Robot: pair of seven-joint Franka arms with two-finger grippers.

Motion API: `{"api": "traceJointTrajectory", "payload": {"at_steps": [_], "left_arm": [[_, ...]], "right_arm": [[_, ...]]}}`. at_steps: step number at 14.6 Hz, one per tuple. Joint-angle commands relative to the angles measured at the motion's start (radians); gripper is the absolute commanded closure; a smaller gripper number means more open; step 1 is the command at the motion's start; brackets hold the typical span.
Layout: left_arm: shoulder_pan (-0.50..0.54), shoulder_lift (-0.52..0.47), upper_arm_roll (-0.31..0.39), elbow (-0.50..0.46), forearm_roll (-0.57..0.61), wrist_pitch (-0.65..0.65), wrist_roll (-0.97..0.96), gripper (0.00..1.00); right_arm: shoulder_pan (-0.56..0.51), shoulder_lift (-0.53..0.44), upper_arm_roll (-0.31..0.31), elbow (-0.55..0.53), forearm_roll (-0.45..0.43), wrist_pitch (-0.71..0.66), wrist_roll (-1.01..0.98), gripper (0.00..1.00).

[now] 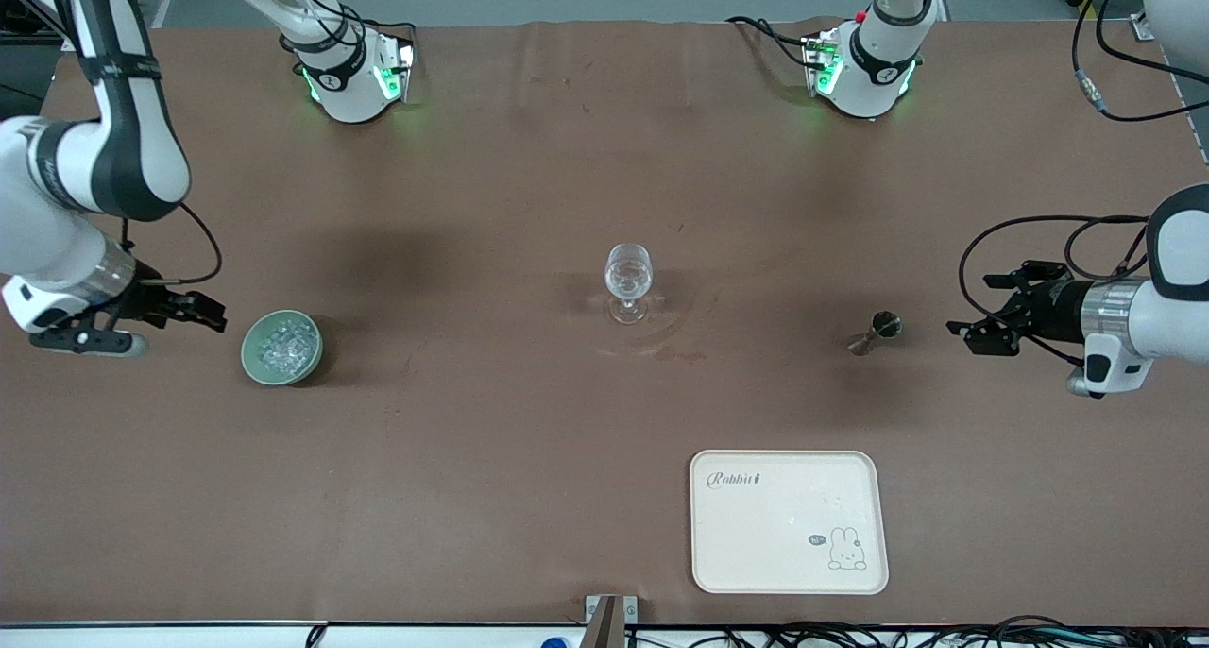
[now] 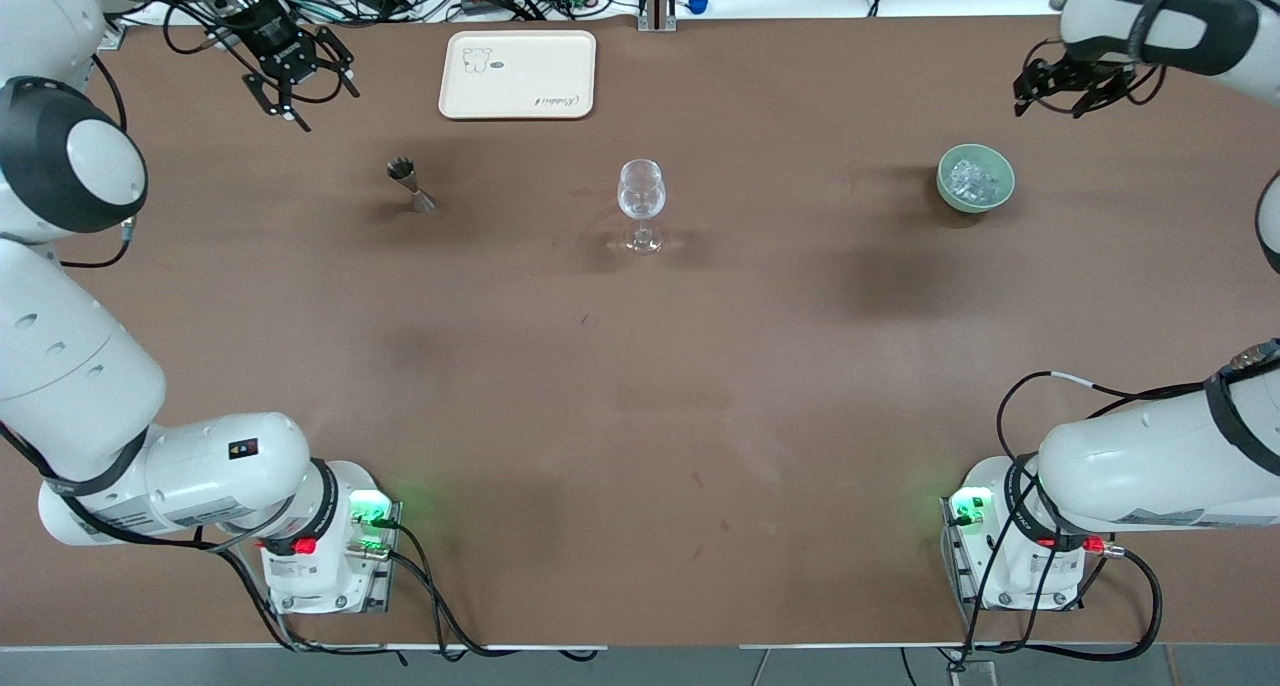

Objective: Pour wine and add ice with both arms
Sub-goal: 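Lower the right gripper over the ice bowl while the left gripper nears the jigger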

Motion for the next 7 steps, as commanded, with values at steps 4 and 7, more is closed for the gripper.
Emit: {"api": "traceJointTrajectory", "payload": {"at_steps": [4,7], "left_arm": [[0.076,0.136,-0.001,0.049,-0.167,0.006,-0.045,0.0],[0.077,0.187,-0.001,0.048,-0.182,0.006,-0.059,0.0]], "right_arm": [[0.064,0.111,0.002,-0.011,0.012,0.1,-0.001,0.08],[0.066,0.141,0.002,-0.014,0.012,0.12,-0.001,0.12]]}}
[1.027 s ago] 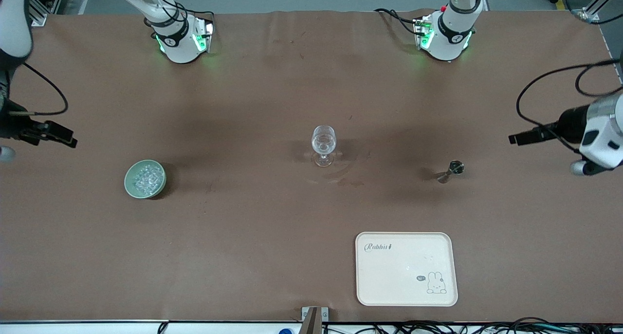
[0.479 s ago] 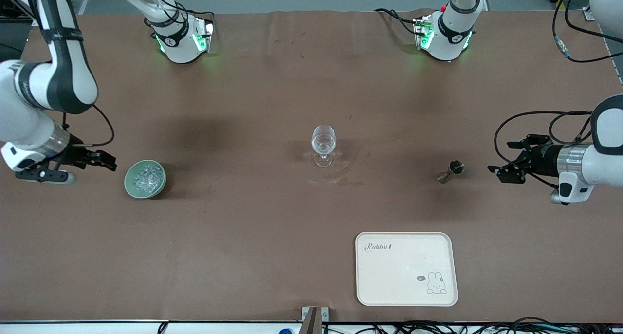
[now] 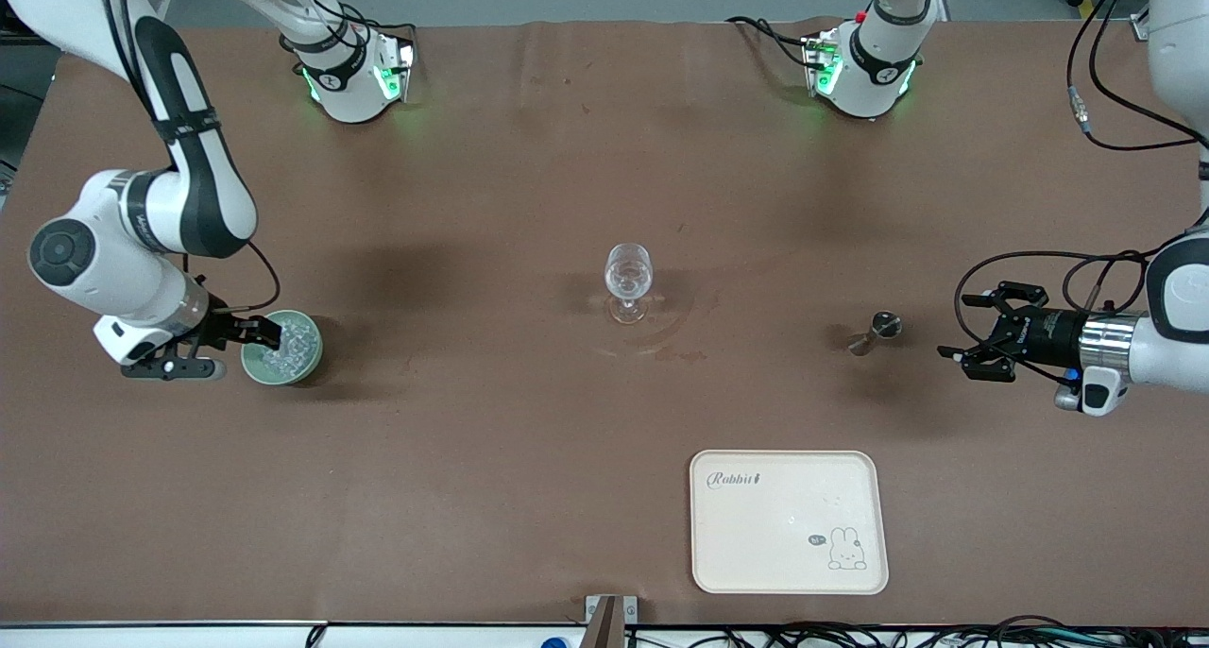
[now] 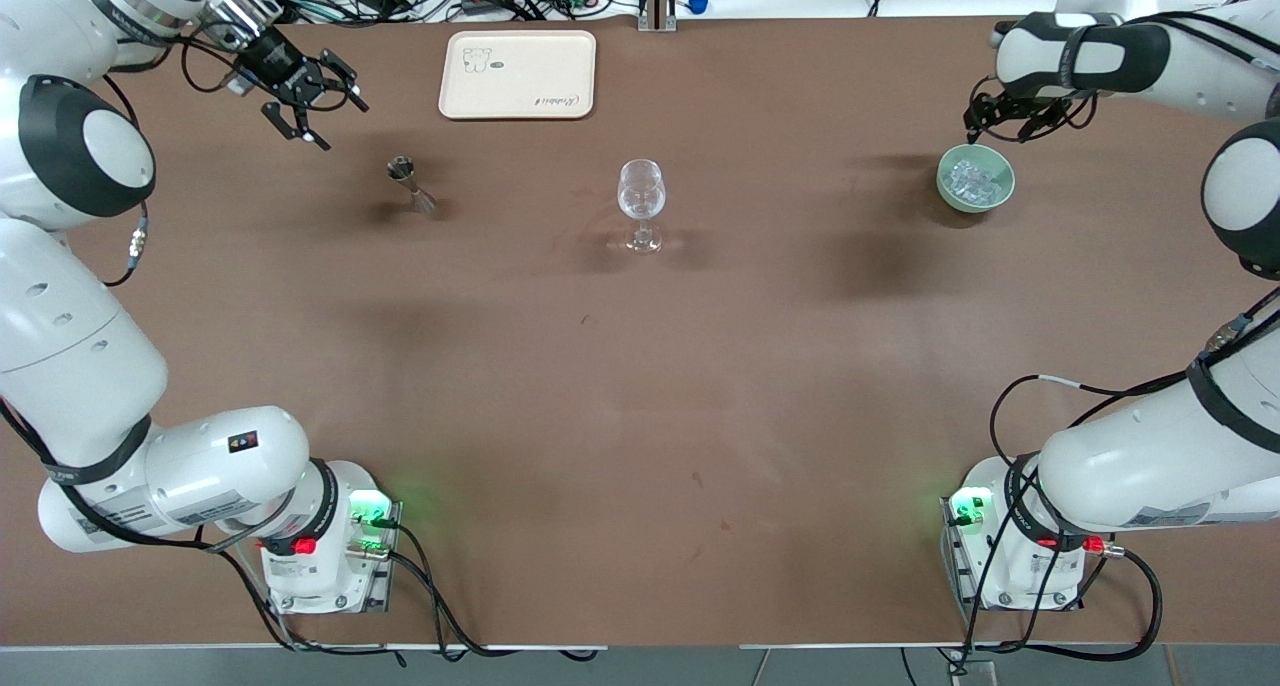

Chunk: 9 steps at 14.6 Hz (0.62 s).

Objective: Pour wine and add ice with both arms
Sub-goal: 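Lower the right gripper over the ice bowl while the left gripper nears the jigger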

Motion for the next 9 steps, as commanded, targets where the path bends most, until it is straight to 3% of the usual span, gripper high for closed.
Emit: {"api": "traceJointTrajectory", "payload": {"at_steps": [1,4,9], "left_arm": [[0.014,0.063,-0.005,0.023,-0.07,0.002,-0.027,0.0],[0.088,0.096,-0.005,-0.022,-0.229,0.042,-0.017,0.0],[0.099,0.134,-0.005,-0.095,-0.317,0.07,-0.02,0.02]], "right_arm": [[0.001,0.017,-0.002,-0.01,0.01,0.028,-0.003,0.12],[0.0,0.045,-0.002,-0.013,0.007,0.071,-0.003,0.13],[0.004,0.074,-0.002,-0.048,0.004,0.134,-0.003,0.16]]}}
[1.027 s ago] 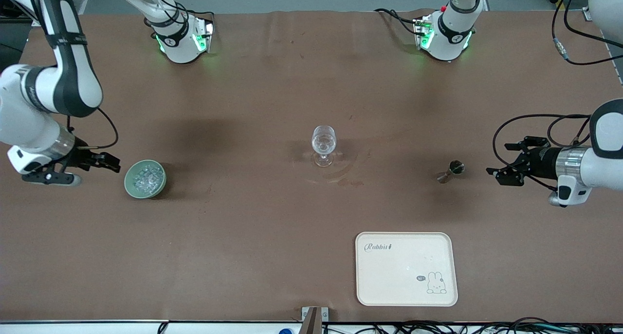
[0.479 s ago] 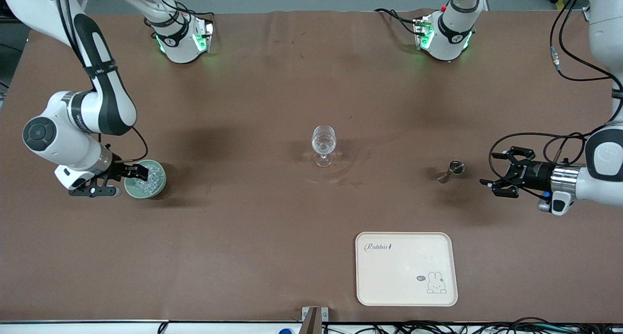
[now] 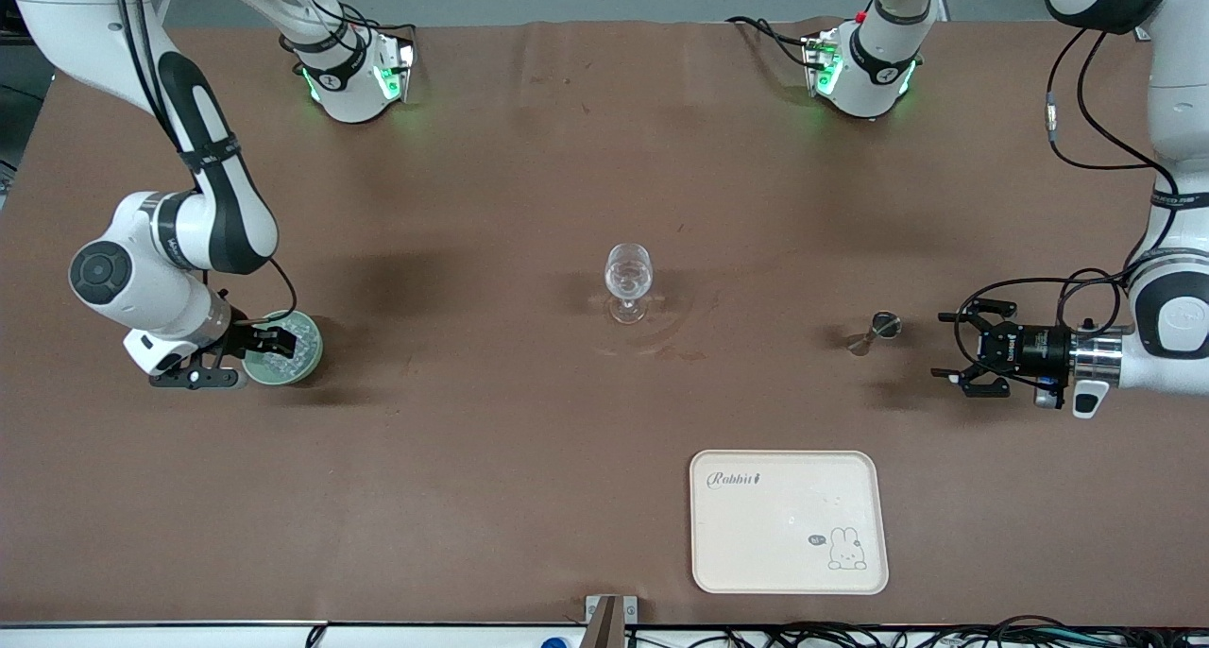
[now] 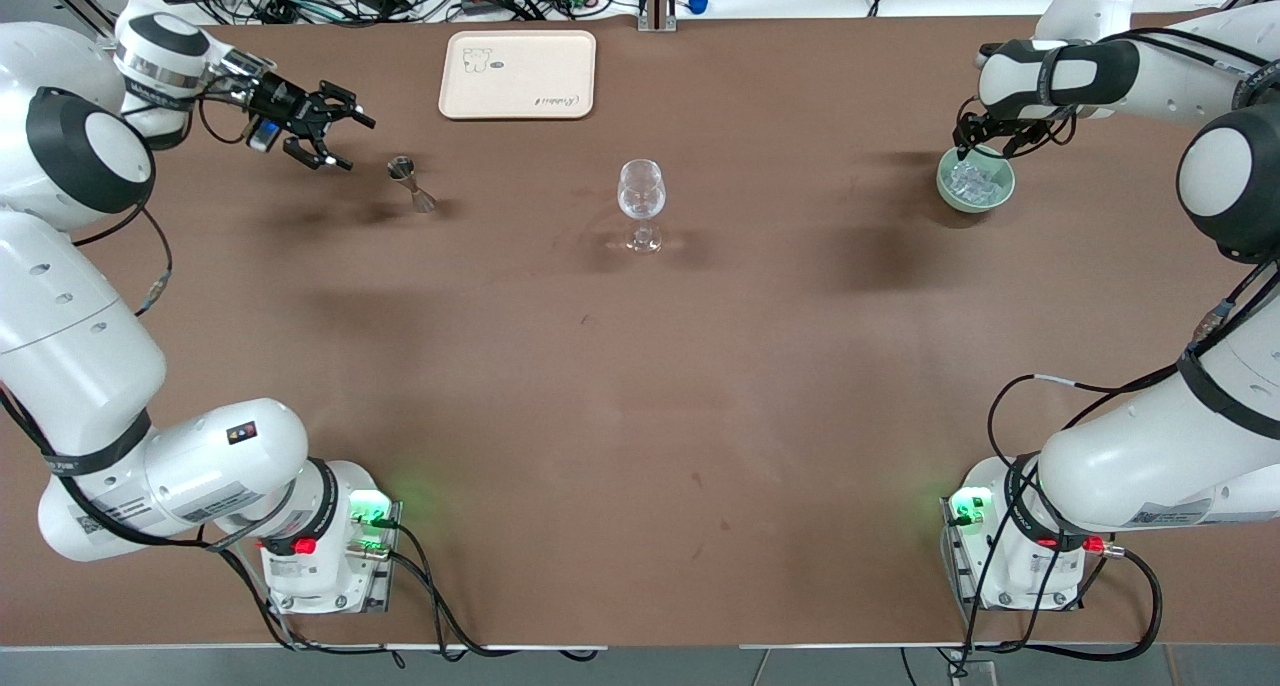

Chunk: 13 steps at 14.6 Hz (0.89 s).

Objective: Pour wine and add ice with both arms
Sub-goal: 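Grasp an ice cube with the right gripper while the left gripper grasps the jigger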

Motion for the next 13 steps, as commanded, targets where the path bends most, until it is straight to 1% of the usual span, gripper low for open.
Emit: {"api": "traceJointTrajectory", "payload": {"at_steps": [1,3,6,8,9,10,11,13], "left_arm": [[-0.007,0.0,-0.007,-0.067,-0.04,0.035,-0.002,0.05],[-0.004,0.008,-0.007,-0.101,-0.071,0.048,0.02,0.07],[0.014,0.028,-0.007,-0.13,-0.103,0.048,0.113,0.1],[0.02,0.046,-0.008,-0.144,-0.134,0.048,0.171,0.12],[0.022,0.052,-0.008,-0.151,-0.148,0.049,0.196,0.12],[0.022,0.058,-0.008,-0.159,-0.169,0.049,0.21,0.13],[0.02,0.06,-0.007,-0.17,-0.185,0.051,0.217,0.13],[0.02,0.059,-0.008,-0.193,-0.197,0.065,0.228,0.15]], "right_arm": [[0.009,0.002,-0.002,-0.043,0.004,0.056,-0.003,0.17],[0.01,0.013,-0.001,-0.047,0.004,0.075,-0.003,0.18],[0.01,0.017,-0.002,-0.047,0.004,0.075,-0.003,0.22],[0.01,0.017,-0.001,-0.047,0.004,0.075,-0.003,0.27],[0.01,0.017,-0.002,-0.049,0.004,0.073,-0.003,0.33],[0.01,0.017,-0.001,-0.054,0.004,0.07,-0.003,0.41],[0.01,0.017,-0.001,-0.061,0.004,0.071,-0.003,0.52],[0.01,0.016,-0.001,-0.063,0.004,0.071,-0.003,0.69]]}}
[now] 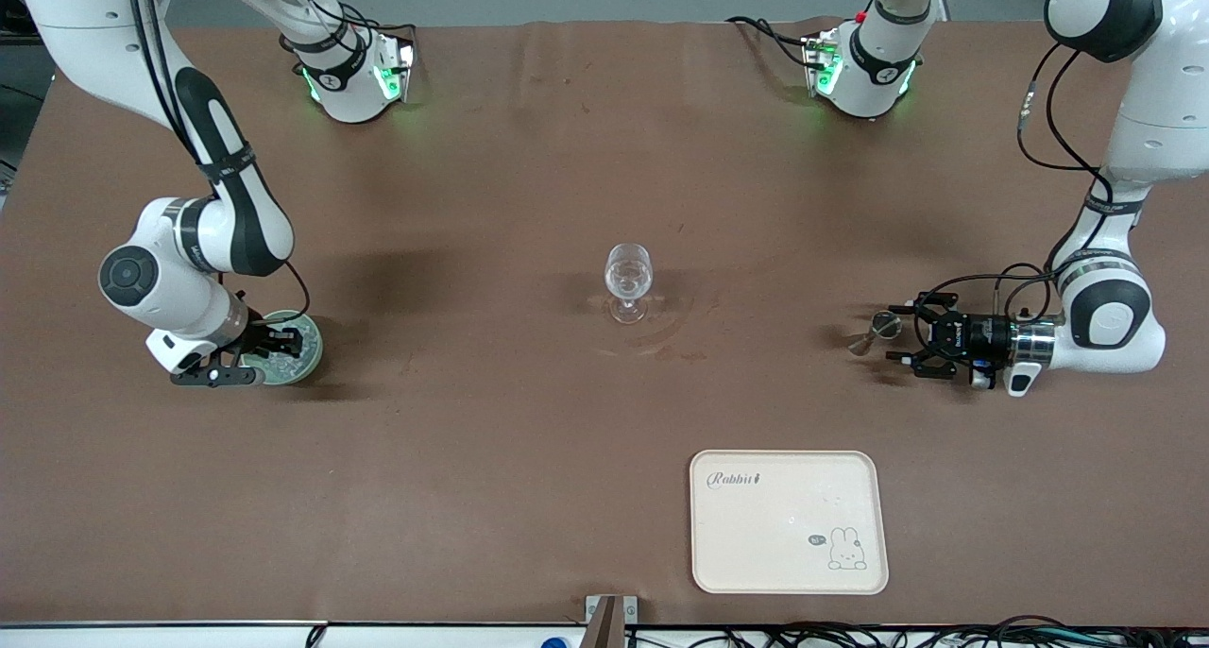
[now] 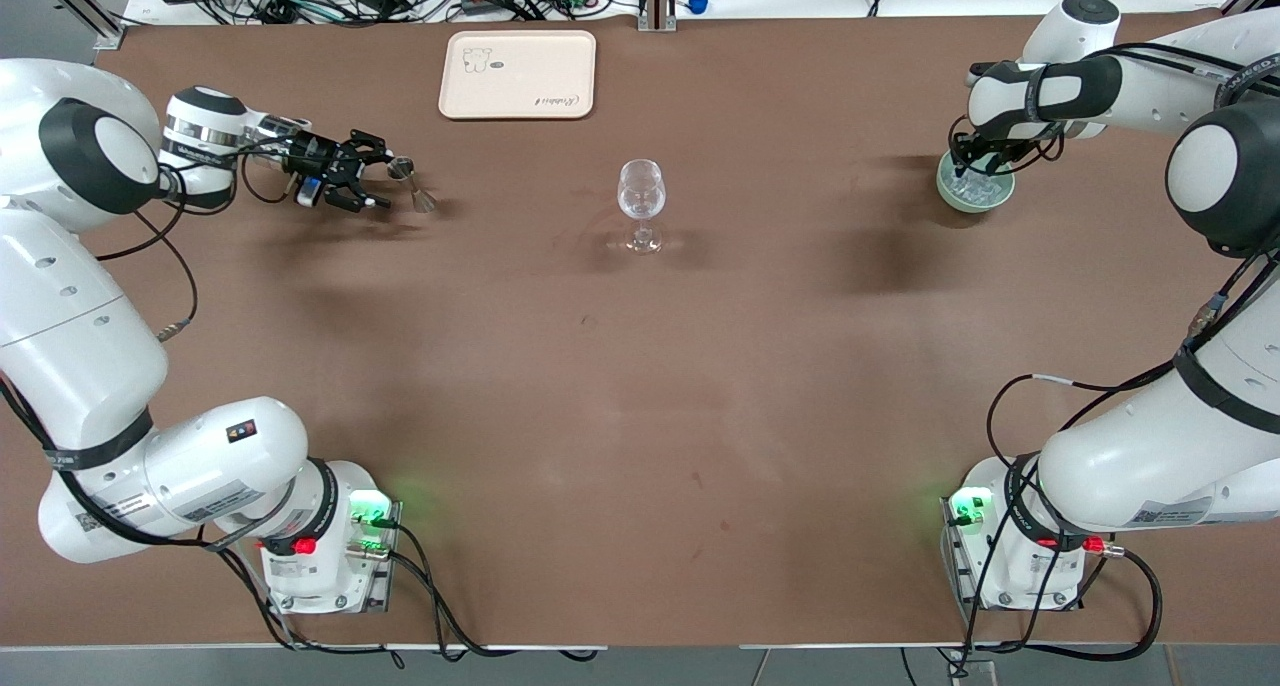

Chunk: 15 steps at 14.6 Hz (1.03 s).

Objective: Pour wine and add ice with both arms
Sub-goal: 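Grasp an ice cube with the right gripper while the left gripper grasps the jigger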

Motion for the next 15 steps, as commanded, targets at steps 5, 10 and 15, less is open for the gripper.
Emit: {"api": "traceJointTrajectory", "payload": {"at_steps": [5,10,15], "left_arm": [[-0.014,0.013,-0.004,-0.032,-0.09,0.042,0.022,0.24],[-0.028,0.029,-0.01,-0.032,-0.094,0.067,0.03,0.31],[-0.028,0.027,-0.01,-0.034,-0.092,0.067,0.03,0.41]], "right_arm": [[-0.002,-0.043,-0.002,-0.015,0.004,-0.011,-0.002,0.92],[-0.005,-0.181,-0.003,0.155,0.004,-0.321,-0.008,0.92],[-0.025,-0.281,-0.007,0.367,0.004,-0.606,-0.007,0.92]]}}
